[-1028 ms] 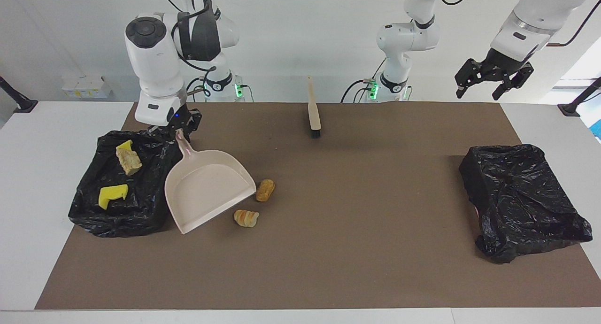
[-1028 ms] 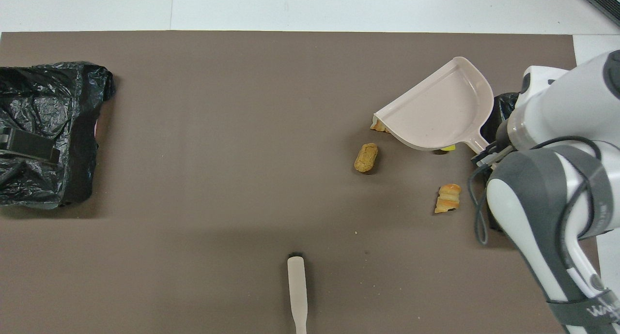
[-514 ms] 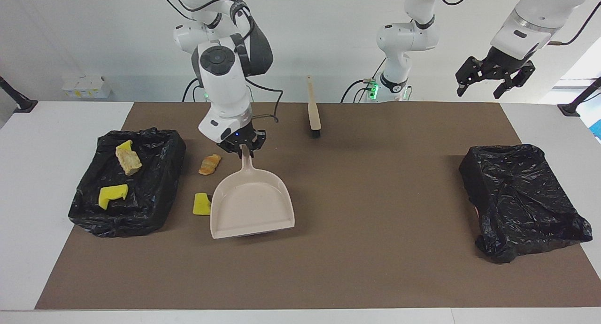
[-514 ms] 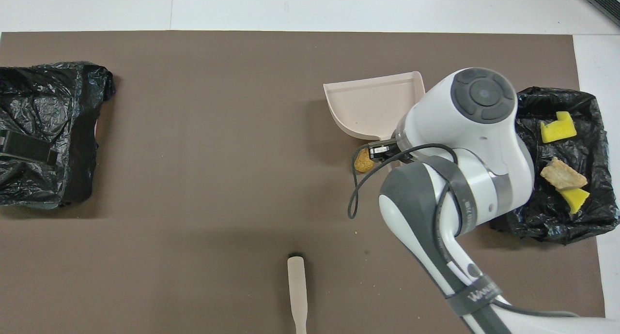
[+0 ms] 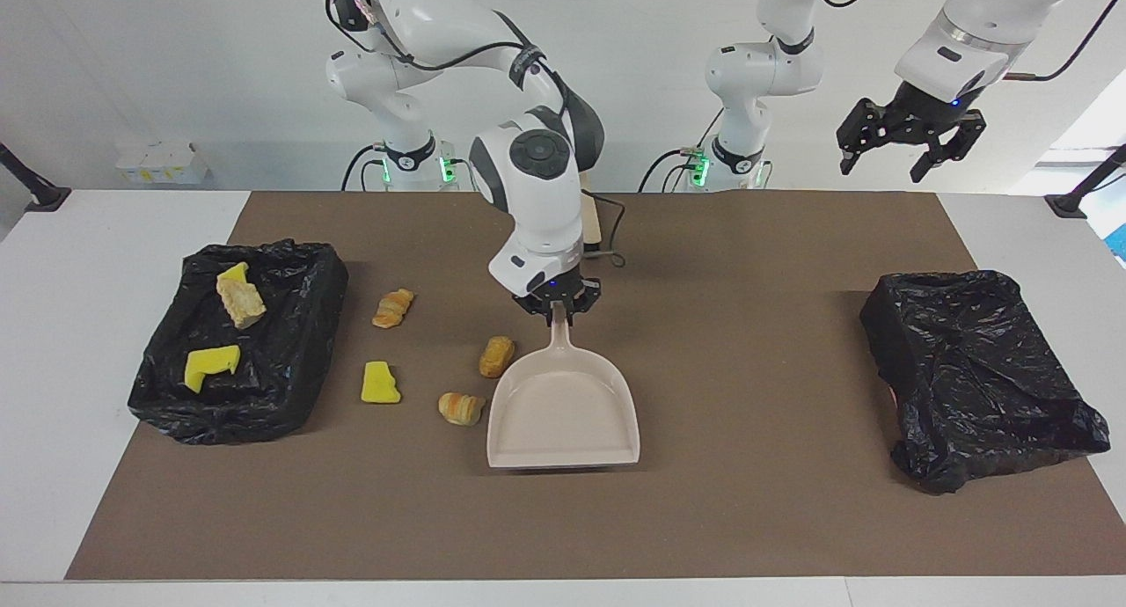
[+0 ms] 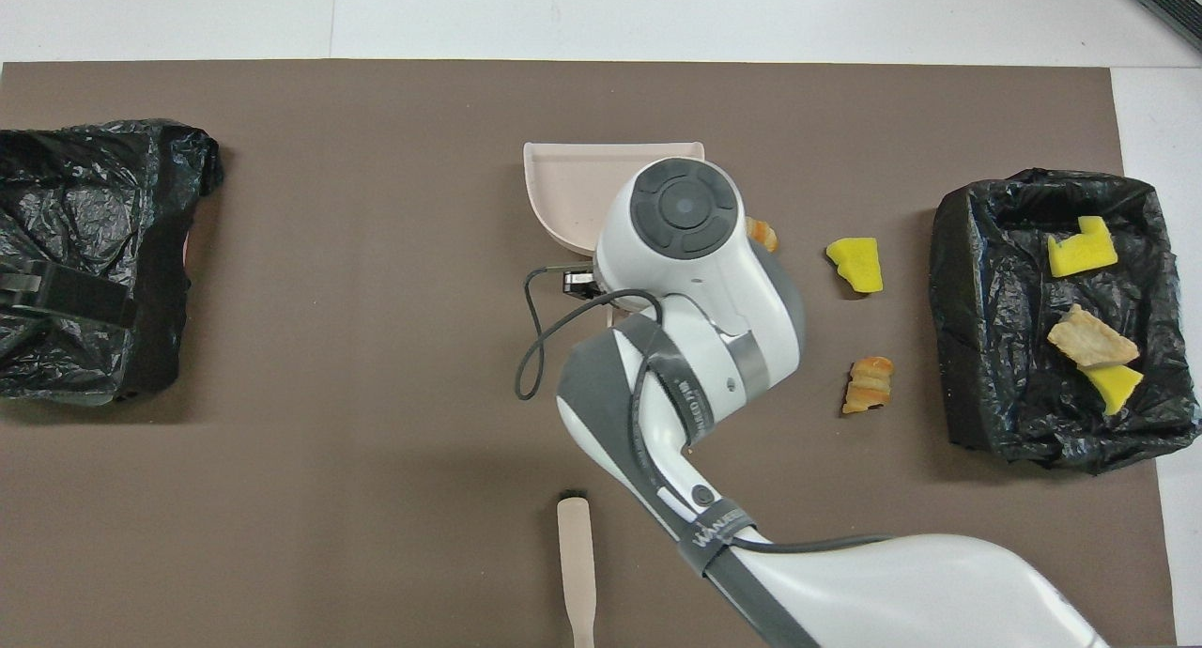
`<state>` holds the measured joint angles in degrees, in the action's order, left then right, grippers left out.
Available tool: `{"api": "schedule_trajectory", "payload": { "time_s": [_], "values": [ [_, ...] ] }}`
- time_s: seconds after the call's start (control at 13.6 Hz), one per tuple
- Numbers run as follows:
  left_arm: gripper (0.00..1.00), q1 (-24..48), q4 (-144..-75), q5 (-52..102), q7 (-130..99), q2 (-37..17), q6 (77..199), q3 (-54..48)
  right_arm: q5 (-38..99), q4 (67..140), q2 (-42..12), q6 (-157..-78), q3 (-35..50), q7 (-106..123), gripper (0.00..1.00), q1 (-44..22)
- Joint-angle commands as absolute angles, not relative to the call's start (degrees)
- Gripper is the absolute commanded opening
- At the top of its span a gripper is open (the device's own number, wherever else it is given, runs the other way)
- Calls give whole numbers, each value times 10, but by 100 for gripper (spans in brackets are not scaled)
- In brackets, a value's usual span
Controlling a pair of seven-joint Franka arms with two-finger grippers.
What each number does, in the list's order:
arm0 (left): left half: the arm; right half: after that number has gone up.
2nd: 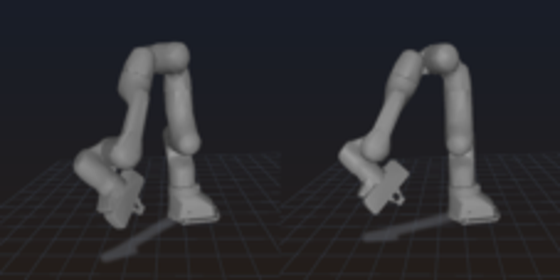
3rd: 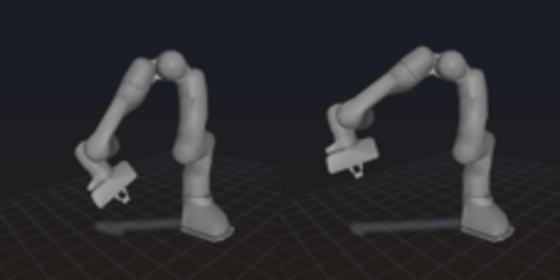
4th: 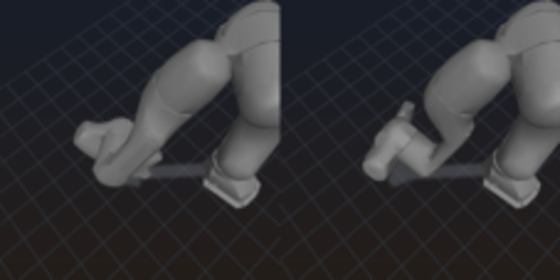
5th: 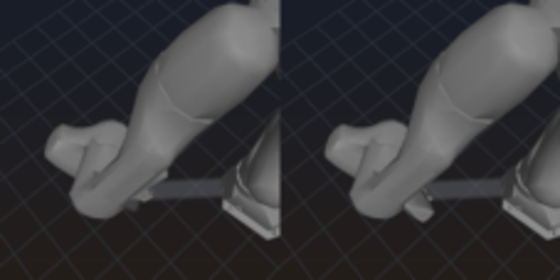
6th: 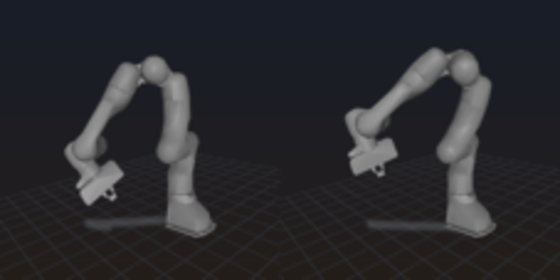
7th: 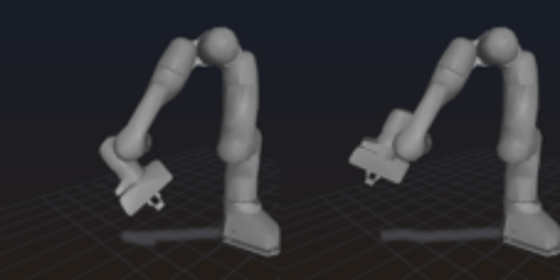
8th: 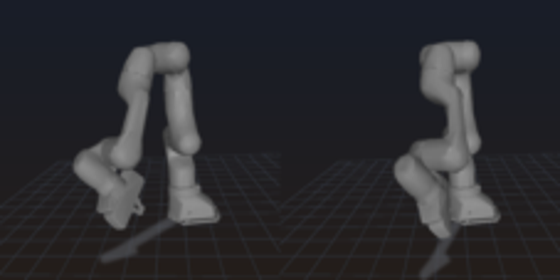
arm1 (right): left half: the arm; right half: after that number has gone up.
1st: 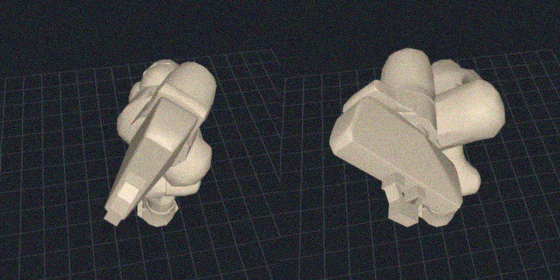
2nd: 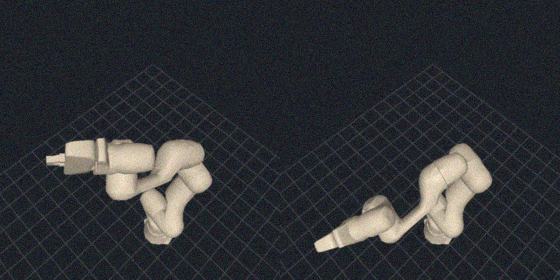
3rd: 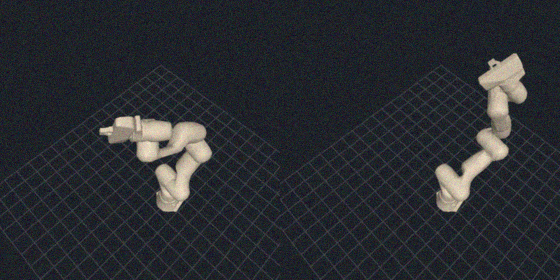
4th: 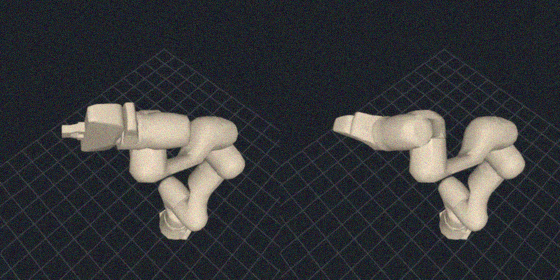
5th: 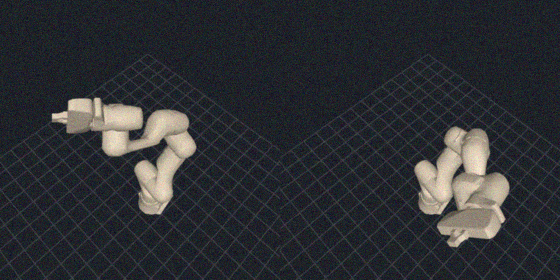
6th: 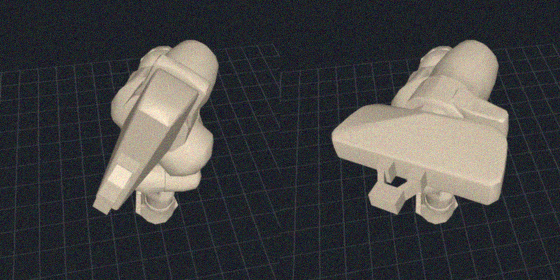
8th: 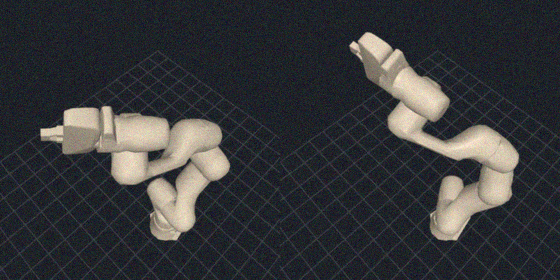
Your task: Sweep and dump trash in bin
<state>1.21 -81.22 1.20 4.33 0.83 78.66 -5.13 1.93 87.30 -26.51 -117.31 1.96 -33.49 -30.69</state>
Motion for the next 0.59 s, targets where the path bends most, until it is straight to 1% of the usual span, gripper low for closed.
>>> {"api": "schedule_trajectory", "payload": {
  "time_s": [0.0,0.15,0.22,0.29,0.51],
  "values": [
    [100,2,-808,4,45,12,775,-40,28,853,-292,-1190,18,-367,0,-327],
    [100,-15,-808,2,45,12,775,-38,37,858,-290,-1190,17,-369,0,-336],
    [100,-15,-808,2,44,12,776,-38,39,870,-289,-1191,17,-369,58,-332],
    [100,-14,-808,2,46,12,775,-38,36,881,-283,-1192,18,-364,100,-330],
    [100,-14,-808,2,45,12,773,-39,37,884,-270,-1177,21,-360,100,-336]
  ]
}}
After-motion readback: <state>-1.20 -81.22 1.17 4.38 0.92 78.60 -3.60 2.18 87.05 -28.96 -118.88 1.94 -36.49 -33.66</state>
